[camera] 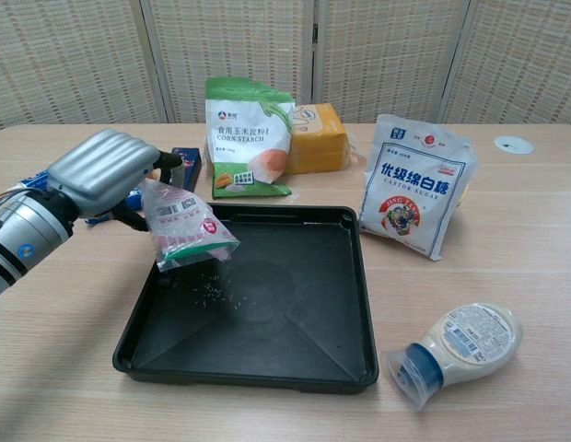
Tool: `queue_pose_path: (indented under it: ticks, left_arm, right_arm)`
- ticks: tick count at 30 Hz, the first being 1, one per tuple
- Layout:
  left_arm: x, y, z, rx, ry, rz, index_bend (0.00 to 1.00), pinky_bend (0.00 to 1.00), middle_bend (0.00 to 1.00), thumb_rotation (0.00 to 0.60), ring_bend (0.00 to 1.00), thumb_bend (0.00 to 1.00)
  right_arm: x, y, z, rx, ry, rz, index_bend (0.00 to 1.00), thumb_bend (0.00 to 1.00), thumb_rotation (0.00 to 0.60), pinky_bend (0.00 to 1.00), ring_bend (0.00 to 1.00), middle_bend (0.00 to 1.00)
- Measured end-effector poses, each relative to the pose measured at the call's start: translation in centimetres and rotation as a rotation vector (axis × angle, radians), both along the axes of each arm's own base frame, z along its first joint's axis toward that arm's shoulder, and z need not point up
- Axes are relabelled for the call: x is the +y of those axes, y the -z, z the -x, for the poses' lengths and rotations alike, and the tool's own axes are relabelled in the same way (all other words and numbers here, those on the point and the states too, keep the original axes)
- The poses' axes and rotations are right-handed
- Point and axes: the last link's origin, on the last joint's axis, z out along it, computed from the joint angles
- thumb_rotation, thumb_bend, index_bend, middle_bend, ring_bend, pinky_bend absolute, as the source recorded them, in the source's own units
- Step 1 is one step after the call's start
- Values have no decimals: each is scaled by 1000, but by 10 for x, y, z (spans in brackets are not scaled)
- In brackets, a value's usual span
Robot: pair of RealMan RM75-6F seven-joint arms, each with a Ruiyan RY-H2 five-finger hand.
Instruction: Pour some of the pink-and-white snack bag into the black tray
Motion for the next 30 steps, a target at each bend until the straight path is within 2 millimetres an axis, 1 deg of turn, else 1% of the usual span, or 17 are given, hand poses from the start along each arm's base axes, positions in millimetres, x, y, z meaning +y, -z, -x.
queue_pose_path:
  ticks: [13, 18, 21, 26, 30]
  left_arm:
    - [1, -12, -4, -480, -290, 287, 716, 1000, 792, 600, 879, 726]
    - [2, -17, 1, -658, -404, 428, 716, 1000, 792, 600, 879, 730]
    - [4, -22, 4, -742, -453, 477, 716, 1000, 792, 600, 879, 730]
    - [11, -35, 14, -839, -508, 494, 716, 1000, 792, 600, 879, 730]
    - [20, -46, 31, -844, -537, 446, 715, 1000, 792, 600, 879, 730]
  right_arm:
    - [1, 0, -1, 3, -1, 3, 0, 550, 600, 199, 246, 91]
    - [0, 0, -2, 5, -2, 3, 0, 550, 600, 198, 246, 91]
    - [0, 0, -2, 6, -1, 2, 0, 550, 600, 199, 246, 92]
    - [0, 0, -2, 8, 0, 3, 0, 550, 600, 199, 246, 91]
    - [0, 0, -1, 6, 2, 1, 0, 550, 600, 199, 246, 91]
